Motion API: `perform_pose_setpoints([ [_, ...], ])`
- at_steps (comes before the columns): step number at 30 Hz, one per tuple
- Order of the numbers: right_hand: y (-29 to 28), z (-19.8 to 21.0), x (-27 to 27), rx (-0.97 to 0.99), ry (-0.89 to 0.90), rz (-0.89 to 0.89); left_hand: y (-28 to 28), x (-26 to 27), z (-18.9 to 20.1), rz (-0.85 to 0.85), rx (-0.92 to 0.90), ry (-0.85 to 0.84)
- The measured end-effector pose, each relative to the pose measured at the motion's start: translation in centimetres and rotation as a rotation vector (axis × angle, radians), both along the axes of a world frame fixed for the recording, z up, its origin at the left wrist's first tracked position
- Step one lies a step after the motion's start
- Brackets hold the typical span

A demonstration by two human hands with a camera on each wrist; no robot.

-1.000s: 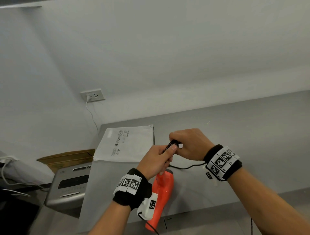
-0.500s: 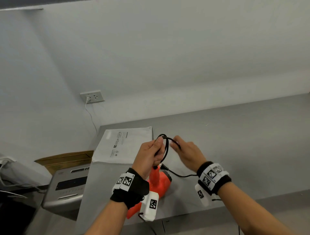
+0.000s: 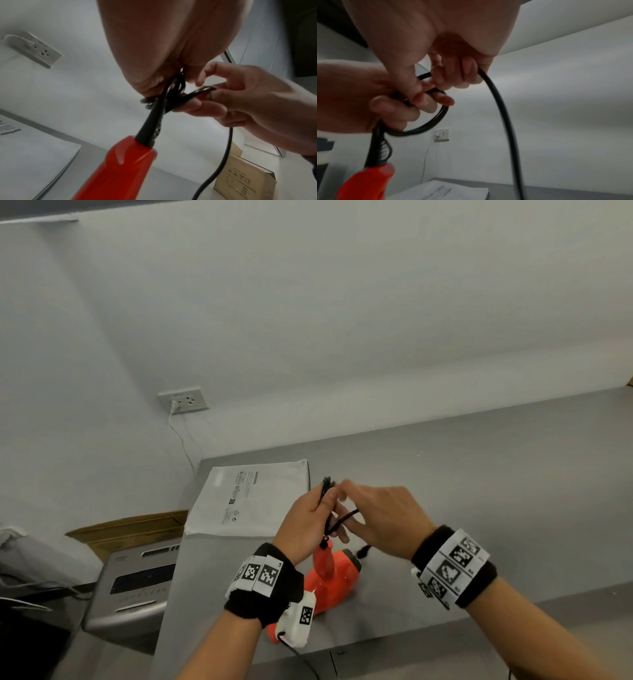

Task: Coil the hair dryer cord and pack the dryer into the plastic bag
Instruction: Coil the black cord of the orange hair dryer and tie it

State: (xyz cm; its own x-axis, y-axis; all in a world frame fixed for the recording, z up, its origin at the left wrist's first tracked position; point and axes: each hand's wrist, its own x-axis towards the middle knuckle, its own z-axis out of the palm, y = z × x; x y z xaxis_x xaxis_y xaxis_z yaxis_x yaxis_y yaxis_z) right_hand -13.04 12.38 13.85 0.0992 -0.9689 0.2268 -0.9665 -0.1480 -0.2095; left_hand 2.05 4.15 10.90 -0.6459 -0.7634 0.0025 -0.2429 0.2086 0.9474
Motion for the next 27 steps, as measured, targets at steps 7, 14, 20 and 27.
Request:
perform_pose_setpoints([
  [7,-1.4,0.8,-2.7,0.15,-0.176,0.055,0.4,-0.5,0.8,-0.034,0.218,0.065],
  [14,-2.1,-0.4,-1.9,0.104,-0.216,-0.037,0.7,-0.5,0.3,-0.063,0.223,0.092],
  [20,-1.9,0.3,-2.6,0.117,-0.411,-0.111,2.1,0.3,-2.0,-0.007,0.124,0.126],
  [27,-2.0,-1.3,-3.3,0.111,-0.654,-0.179,1.3,0.8,-2.3,0.018,0.069,0.113],
])
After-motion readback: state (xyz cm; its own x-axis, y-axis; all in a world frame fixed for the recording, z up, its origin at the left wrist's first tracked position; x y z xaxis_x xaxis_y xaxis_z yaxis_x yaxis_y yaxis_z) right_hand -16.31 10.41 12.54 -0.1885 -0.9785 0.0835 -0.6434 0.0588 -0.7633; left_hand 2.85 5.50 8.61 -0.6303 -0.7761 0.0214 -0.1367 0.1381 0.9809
